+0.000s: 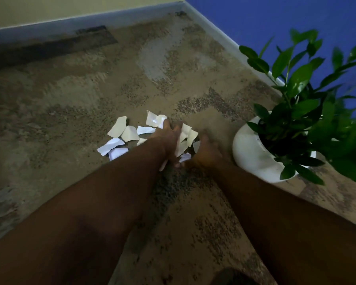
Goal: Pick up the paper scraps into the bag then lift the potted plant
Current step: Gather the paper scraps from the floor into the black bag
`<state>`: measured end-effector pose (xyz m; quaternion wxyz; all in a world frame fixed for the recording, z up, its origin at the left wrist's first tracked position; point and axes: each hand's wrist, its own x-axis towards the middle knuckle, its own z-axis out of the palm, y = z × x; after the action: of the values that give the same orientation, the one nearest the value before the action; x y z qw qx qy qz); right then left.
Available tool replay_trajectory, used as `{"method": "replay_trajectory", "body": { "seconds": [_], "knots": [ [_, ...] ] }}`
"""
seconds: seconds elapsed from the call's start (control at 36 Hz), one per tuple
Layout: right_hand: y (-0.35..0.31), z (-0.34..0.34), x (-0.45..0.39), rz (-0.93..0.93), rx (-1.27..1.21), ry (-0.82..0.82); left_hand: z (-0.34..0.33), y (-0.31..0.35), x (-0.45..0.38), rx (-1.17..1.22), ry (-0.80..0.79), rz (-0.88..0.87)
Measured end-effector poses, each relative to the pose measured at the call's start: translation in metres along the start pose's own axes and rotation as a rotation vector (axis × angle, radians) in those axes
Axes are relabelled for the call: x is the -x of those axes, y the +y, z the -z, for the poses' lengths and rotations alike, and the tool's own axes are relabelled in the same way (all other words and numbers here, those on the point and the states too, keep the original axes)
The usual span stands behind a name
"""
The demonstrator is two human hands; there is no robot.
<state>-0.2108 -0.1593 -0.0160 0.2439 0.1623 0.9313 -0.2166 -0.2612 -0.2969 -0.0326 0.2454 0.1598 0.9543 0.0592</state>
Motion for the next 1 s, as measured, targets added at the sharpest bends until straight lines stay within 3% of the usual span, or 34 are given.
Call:
{"method": "replay_trajectory", "body": {
  "seconds": [0.14, 0.25, 0.36, 0.58, 1.0],
  "knots": [
    [-0.015, -0.001, -0.016, 0.113, 0.061, -0.043, 0.006, 0.006, -0.015, -0.098, -0.044, -0.055],
    [-0.022, -0.003, -0.03, 0.1, 0.134, -0.041, 0.008, 0.009, -0.023, 0.013, -0.089, -0.004],
    [-0.016, -0.013, -0.025, 0.154, 0.25, 0.045, 0.003, 0.008, -0.02, 0.049, 0.016, -0.11],
    [0.004, -0.029, 0.014, 0.202, 0.104, 0.198, -0.023, 0.02, 0.014, 0.174, 0.267, -0.202],
    [0.067, -0.037, 0.088, 0.148, -0.045, 0.073, -0.045, 0.063, 0.078, 0.166, 0.094, -0.276]
  ]
}}
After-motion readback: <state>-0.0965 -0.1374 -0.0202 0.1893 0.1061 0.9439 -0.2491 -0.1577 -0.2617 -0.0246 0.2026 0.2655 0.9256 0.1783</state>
